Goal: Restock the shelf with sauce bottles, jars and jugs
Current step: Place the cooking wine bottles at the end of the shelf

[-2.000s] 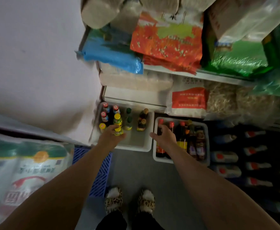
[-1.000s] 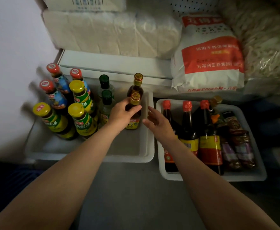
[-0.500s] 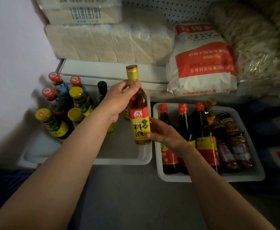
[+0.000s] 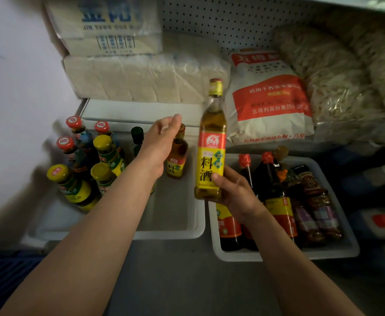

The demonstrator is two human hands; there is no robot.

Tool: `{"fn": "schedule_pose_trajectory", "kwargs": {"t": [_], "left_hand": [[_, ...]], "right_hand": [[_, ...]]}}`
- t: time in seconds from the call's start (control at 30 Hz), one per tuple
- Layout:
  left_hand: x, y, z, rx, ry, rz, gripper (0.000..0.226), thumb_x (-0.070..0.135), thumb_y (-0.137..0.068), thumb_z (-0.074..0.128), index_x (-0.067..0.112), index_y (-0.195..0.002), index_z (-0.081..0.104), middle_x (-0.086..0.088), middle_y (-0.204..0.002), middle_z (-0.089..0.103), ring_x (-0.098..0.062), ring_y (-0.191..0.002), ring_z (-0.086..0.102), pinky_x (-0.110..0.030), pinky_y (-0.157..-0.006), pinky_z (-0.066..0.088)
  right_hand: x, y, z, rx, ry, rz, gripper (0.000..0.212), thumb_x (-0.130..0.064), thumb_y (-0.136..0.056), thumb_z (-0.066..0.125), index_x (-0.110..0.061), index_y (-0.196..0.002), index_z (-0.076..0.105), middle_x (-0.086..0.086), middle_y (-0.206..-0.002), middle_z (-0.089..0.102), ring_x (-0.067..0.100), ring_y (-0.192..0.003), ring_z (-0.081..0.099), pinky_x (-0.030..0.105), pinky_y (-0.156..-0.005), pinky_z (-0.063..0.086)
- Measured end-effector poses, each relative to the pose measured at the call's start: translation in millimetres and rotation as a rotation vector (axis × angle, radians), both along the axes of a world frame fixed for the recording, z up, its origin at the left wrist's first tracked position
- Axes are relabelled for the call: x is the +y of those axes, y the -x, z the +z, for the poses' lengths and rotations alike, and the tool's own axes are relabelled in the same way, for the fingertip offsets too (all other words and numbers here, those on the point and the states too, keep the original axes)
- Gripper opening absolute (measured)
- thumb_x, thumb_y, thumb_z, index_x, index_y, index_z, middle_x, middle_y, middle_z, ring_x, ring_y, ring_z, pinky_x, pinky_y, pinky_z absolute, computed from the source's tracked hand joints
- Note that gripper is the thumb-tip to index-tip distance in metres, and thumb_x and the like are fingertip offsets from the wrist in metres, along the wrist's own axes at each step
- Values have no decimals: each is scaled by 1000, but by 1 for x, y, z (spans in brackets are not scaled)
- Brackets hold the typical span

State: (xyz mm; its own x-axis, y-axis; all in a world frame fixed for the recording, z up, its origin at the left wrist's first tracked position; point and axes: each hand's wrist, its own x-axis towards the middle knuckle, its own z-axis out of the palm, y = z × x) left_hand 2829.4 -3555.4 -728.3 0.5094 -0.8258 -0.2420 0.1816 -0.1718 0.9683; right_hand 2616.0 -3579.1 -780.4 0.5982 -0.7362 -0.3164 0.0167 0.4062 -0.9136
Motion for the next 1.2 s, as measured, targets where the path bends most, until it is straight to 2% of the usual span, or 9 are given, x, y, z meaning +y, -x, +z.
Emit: {"fn": "schedule_pose_trajectory", "kwargs": {"t": [0.13,0.2,0.27,0.37,0.47,0.67,0.83,0.97,1.2], "left_hand": [[6,5,-47,-5,-108,-32,88,77,-75,58,29,-147,38,1,-145,47,-19,-132,44,-43,-111,33],[4,7,-67,43,-170,-4,86,63,-87,58,28,-156,21,-3,-158,32,-23,-142,33,-42,-113,28],[-3,8,-80,59,-212,10,84,54,-91,59,30,-157,14,-4,-160,27,-25,-144,29,-43,-115,26],[-14,10,-90,38,-234,2,79,46,-94,59,32,-157,13,-3,-158,31,-27,-143,31,-46,-114,27],[-23,9,-99,45,-218,16,78,43,-94,60,36,-156,14,-3,-156,36,-28,-142,34,-48,-114,28],[-35,7,-115,-50,-251,11,88,45,-87,68,40,-154,12,0,-157,34,-29,-143,32,-57,-115,28],[-35,4,-124,-132,-229,3,81,48,-81,74,38,-150,31,2,-148,47,-26,-136,42,-53,-111,36],[-36,3,-132,-161,-233,-2,82,34,-79,80,37,-147,35,1,-143,50,-25,-134,43,-50,-110,36],[-39,5,-134,-174,-245,29,82,17,-82,78,33,-147,32,-2,-144,48,-26,-134,42,-44,-108,36]], "right_hand": [[-10,12,5,-38,-37,-148,43,-26,-86,69,-16,-127,65,12,-122,71,31,-109,70,45,-83,60],[-12,17,2,-35,-42,-177,45,-27,-86,66,-16,-130,63,12,-123,71,32,-111,69,49,-87,58],[-13,20,-3,-24,-44,-180,47,-28,-88,69,-15,-132,62,12,-124,70,33,-114,68,53,-91,55],[-13,22,-9,5,-42,-160,59,-37,-79,79,-17,-132,62,13,-124,70,35,-115,67,56,-95,54],[-13,23,-11,24,-47,-134,80,-50,-64,89,-18,-132,62,11,-125,70,31,-115,68,52,-92,55],[-13,21,-15,31,-67,-146,56,-34,-81,72,-17,-133,61,10,-124,70,30,-115,67,46,-89,55],[-15,16,-19,32,-91,-172,55,-33,-80,72,-18,-132,62,9,-125,70,30,-115,68,49,-91,56],[-16,13,-22,22,-119,-189,55,-32,-81,71,-17,-133,61,10,-125,70,30,-115,68,47,-89,57],[-17,9,-23,12,-117,-191,52,-31,-84,70,-16,-133,61,11,-124,70,31,-114,68,42,-83,59]]}}
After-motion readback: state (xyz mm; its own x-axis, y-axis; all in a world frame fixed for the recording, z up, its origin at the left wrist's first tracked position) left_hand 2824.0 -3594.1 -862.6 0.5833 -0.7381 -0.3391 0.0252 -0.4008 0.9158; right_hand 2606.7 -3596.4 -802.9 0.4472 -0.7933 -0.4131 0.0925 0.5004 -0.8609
